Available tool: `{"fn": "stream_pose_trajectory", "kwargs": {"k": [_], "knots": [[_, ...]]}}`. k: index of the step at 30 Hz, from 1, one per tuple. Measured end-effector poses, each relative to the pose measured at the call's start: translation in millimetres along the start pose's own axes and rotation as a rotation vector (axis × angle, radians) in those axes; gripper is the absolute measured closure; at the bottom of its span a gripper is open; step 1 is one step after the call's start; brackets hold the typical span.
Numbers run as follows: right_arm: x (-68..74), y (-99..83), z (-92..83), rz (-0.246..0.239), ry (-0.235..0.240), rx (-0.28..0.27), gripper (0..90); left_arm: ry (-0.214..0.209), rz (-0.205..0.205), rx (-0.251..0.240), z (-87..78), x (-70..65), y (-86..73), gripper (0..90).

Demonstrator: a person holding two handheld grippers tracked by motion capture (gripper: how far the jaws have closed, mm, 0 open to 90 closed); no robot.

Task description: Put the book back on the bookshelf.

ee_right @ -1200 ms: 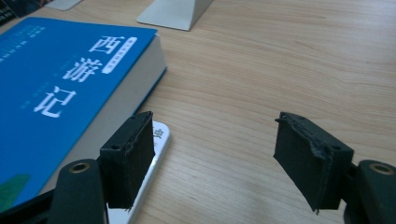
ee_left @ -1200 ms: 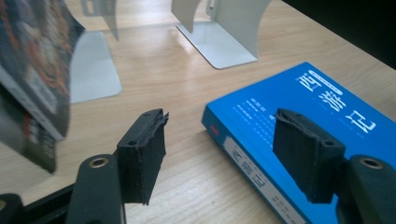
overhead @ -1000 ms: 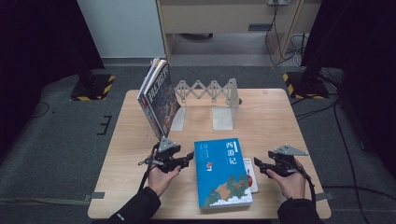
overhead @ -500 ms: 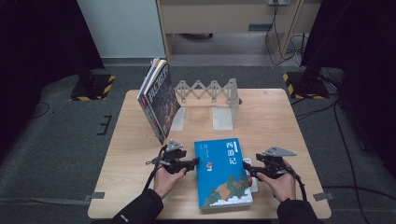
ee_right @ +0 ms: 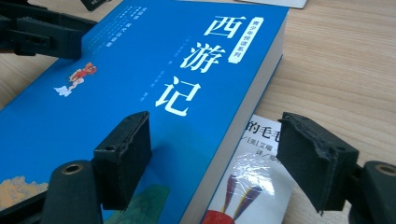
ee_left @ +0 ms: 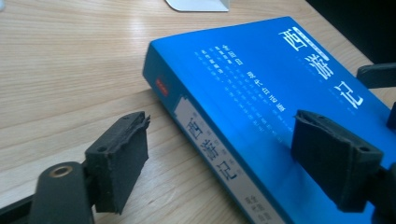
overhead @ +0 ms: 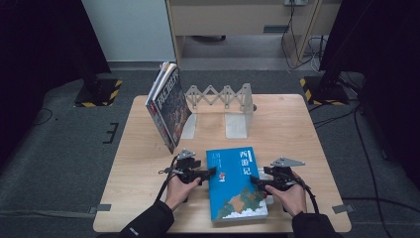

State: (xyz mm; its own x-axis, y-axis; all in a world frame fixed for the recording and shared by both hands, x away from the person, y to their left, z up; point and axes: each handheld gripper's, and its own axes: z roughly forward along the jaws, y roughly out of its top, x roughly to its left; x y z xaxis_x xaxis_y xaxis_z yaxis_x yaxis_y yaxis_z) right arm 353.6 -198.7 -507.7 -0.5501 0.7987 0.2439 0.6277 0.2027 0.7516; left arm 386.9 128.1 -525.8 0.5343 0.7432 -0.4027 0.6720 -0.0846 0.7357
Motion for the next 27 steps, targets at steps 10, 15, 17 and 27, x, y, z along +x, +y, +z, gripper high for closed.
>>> {"fn": "stream_pose_trajectory", "kwargs": {"k": [10, 15, 17, 27], "knots": [[1.9, -0.9, 4.3, 0.017, 0.022, -0.004, 25.2, -0.081, -0.039, -0.017, 11.4, -0.5, -4.7, 16.5], [2.2, -1.5, 6.0, 0.029, 0.033, -0.007, 25.2, -0.086, -0.044, -0.024, 15.4, -1.0, -5.7, 13.5], [2.5, -1.9, 6.8, 0.044, 0.041, -0.007, 25.2, -0.096, -0.064, -0.022, 16.9, 0.5, -6.1, 12.4], [2.7, -3.1, 10.3, 0.068, 0.062, -0.012, 25.5, -0.112, -0.085, -0.039, 20.9, 2.9, -8.1, 8.9]]}}
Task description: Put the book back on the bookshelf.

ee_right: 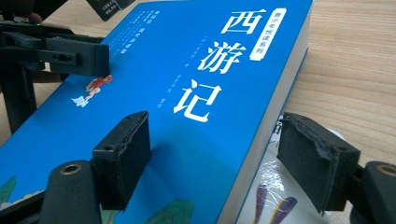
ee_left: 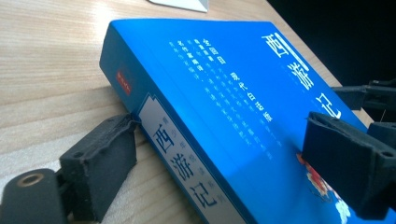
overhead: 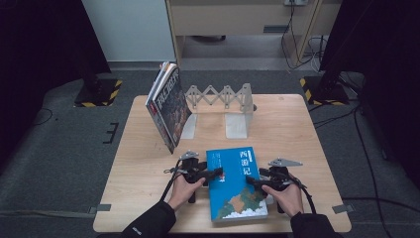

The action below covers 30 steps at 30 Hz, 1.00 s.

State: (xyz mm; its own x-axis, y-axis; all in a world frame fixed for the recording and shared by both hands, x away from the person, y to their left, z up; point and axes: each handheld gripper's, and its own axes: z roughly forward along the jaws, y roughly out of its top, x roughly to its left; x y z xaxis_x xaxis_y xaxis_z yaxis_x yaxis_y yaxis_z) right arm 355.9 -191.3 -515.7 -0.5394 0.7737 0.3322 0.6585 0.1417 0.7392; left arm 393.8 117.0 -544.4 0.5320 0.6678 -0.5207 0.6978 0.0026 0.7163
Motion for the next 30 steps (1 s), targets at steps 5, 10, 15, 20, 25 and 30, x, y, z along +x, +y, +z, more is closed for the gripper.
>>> {"fn": "stream_pose_trajectory", "kwargs": {"k": [5, 10, 15, 20, 25, 30], "knots": [[0.2, -0.4, 1.1, 0.006, 0.009, 0.000, 25.8, -0.002, -0.006, -0.003, 0.1, 0.5, 0.1, 9.1], [0.4, -1.0, 1.9, 0.019, 0.017, -0.001, 25.8, -0.012, -0.036, -0.021, 0.6, 1.9, -0.2, 9.0], [1.6, -1.6, 3.7, 0.024, 0.025, -0.004, 25.8, -0.007, -0.035, -0.024, 1.9, 0.8, 0.0, 7.0], [1.5, -1.7, 3.9, 0.027, 0.027, -0.005, 25.8, 0.018, -0.009, -0.012, 3.4, -2.3, 0.8, 6.7], [1.4, -1.8, 3.9, 0.030, 0.029, -0.005, 25.6, 0.016, -0.007, -0.010, 4.1, -1.5, 1.7, 7.9], [1.4, -2.2, 3.9, 0.031, 0.029, -0.006, 25.5, 0.002, 0.006, 0.000, 4.7, -1.5, 2.3, 5.2]]}}
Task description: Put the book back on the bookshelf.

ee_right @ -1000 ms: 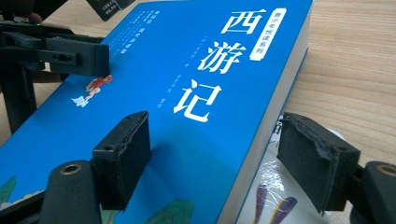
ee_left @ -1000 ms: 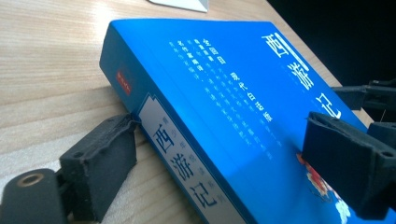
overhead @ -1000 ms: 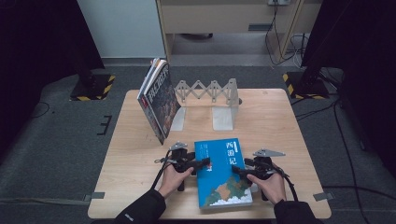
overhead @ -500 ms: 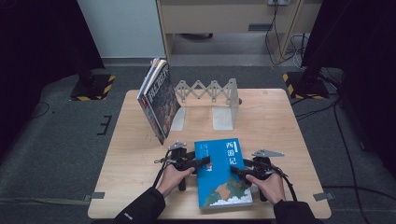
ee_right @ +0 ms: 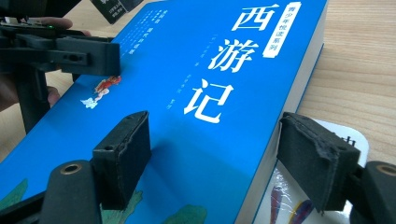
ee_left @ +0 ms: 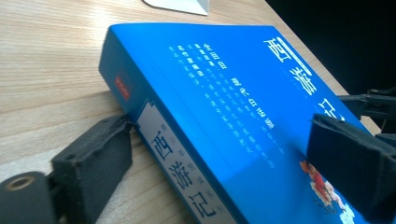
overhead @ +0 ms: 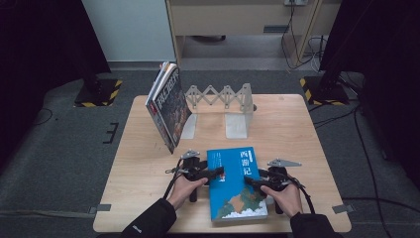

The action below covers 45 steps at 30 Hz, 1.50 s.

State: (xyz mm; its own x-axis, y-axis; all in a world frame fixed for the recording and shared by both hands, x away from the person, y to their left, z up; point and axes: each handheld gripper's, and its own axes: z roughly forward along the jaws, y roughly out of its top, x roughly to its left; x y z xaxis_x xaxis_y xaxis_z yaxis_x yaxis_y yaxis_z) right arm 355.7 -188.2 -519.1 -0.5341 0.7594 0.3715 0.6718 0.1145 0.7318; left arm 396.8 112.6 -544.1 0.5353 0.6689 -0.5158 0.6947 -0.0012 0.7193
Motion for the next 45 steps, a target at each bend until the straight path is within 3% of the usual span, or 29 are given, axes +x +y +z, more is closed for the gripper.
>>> {"fn": "stream_pose_trajectory", "kwargs": {"k": [7, 17, 21, 24, 27, 32, 39, 45], "knots": [[0.7, -0.4, 0.4, 0.010, -0.001, -0.003, 25.2, 0.012, 0.012, 0.006, 0.5, -1.7, -0.1, 4.4], [0.2, -1.1, 0.8, 0.009, -0.002, -0.007, 25.0, 0.011, -0.012, 0.043, -4.1, -2.5, 1.3, 8.1], [0.6, -1.1, 0.9, 0.015, -0.003, -0.008, 24.9, -0.004, -0.057, 0.059, -7.8, -1.0, 2.0, 12.7], [0.3, -1.2, 1.1, 0.020, -0.003, -0.004, 24.5, -0.013, -0.065, 0.059, -8.4, 0.0, 1.8, 15.0], [-0.5, -1.9, 0.8, 0.020, -0.003, -0.005, 24.4, -0.090, -0.148, 0.071, -5.8, -0.5, -1.6, 22.7], [-0.4, -2.4, 0.5, 0.026, -0.005, -0.006, 24.4, -0.080, -0.144, 0.063, -5.0, -4.0, -3.4, 22.8], [-1.1, -2.1, 0.9, 0.025, -0.001, -0.007, 24.2, -0.089, -0.132, 0.091, -4.9, -2.5, -0.1, 23.2], [-2.3, -1.8, 0.9, 0.027, 0.009, -0.004, 24.1, -0.138, -0.142, 0.113, -2.3, 2.5, 2.9, 24.5]]}}
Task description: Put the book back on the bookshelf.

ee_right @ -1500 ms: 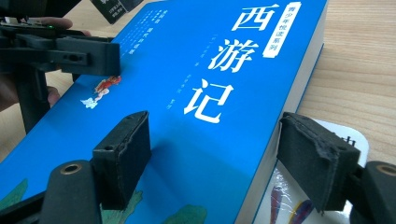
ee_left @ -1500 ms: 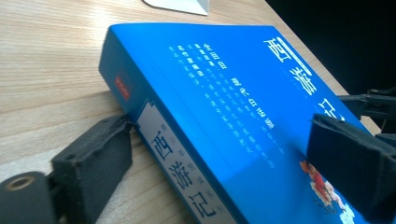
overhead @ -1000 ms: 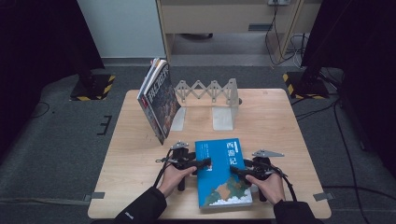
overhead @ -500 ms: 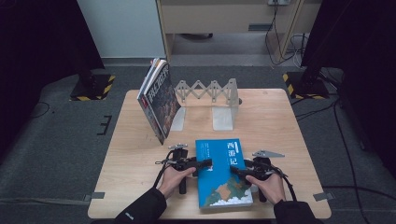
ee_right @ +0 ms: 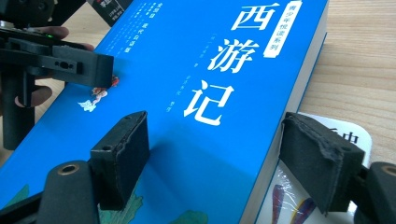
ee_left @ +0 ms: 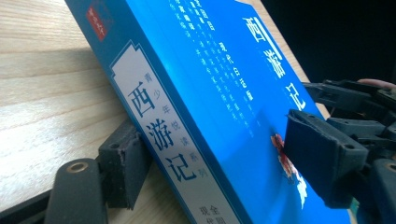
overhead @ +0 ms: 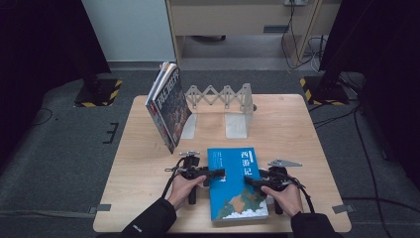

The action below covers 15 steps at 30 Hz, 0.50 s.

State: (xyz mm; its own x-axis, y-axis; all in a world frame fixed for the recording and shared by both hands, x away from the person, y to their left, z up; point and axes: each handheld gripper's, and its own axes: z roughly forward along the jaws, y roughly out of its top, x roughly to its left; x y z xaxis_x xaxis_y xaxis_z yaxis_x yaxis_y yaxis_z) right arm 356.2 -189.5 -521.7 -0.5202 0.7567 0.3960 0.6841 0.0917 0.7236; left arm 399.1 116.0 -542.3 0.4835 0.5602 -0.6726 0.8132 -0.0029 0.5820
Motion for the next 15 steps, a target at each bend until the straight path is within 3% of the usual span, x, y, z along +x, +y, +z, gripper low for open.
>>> {"fn": "stream_pose_trajectory", "kwargs": {"k": [8, 11, 15], "knots": [[-1.6, 0.5, 0.0, 0.005, 0.010, 0.005, 24.2, -0.023, -0.013, 0.004, 1.8, 2.1, 1.6, 26.1], [-1.9, 0.9, -0.3, 0.003, 0.010, 0.007, 24.4, -0.026, 0.008, 0.010, -0.6, -0.8, 5.5, 27.4], [-4.6, 0.5, -1.5, 0.023, 0.022, 0.002, 25.1, -0.044, 0.030, -0.020, -5.9, -8.3, 10.0, 36.4]]}}
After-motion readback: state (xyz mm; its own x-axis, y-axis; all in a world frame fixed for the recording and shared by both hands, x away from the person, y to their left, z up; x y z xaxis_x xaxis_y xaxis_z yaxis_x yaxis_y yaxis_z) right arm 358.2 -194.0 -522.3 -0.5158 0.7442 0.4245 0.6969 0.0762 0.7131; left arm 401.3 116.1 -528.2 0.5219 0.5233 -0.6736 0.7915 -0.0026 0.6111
